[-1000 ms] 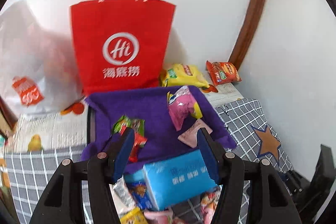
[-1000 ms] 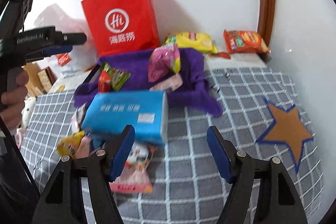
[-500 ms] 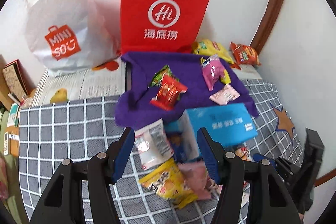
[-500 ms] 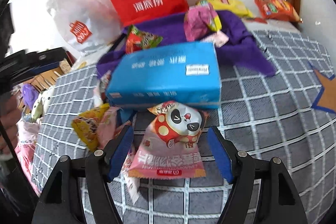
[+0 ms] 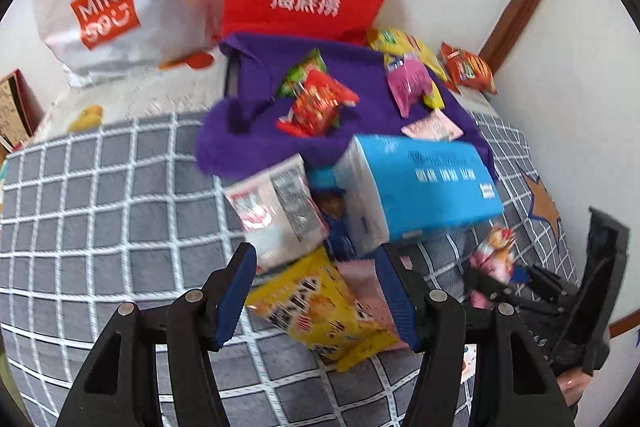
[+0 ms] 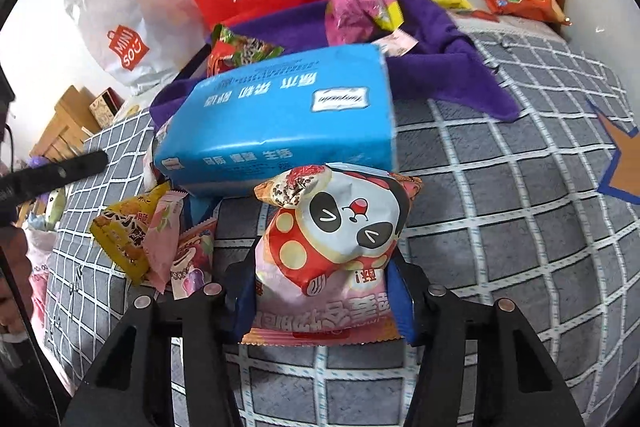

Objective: Organize snacks
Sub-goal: 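Grasp the panda-print snack bag with the right tool while the left tool grasps the yellow cracker bag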

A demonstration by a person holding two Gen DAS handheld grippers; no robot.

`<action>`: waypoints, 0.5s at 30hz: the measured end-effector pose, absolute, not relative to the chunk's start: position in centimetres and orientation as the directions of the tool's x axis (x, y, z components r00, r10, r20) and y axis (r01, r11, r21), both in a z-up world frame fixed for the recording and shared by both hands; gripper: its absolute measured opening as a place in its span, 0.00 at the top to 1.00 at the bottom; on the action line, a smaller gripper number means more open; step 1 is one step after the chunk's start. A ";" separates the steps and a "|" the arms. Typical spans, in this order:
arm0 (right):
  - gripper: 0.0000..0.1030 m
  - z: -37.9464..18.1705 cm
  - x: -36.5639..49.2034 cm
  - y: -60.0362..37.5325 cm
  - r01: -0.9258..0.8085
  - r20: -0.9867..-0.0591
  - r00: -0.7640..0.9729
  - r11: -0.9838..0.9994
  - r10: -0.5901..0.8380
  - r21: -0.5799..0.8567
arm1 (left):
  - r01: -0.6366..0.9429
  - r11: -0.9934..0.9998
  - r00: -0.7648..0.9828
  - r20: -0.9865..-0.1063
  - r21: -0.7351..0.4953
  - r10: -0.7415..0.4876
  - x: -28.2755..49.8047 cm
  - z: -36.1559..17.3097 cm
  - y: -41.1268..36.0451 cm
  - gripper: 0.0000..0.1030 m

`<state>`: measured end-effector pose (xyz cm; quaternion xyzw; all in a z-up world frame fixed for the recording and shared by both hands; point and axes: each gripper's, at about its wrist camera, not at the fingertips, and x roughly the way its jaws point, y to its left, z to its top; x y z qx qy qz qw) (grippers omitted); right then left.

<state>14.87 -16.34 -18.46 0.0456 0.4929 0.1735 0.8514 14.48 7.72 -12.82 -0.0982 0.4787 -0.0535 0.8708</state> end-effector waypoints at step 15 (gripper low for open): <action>0.47 -16.9 13.4 -18.5 -0.262 -0.798 0.498 0.936 0.338 0.233 | -0.035 0.990 0.439 -0.892 -0.137 -0.108 13.4 -17.8 7.3 0.42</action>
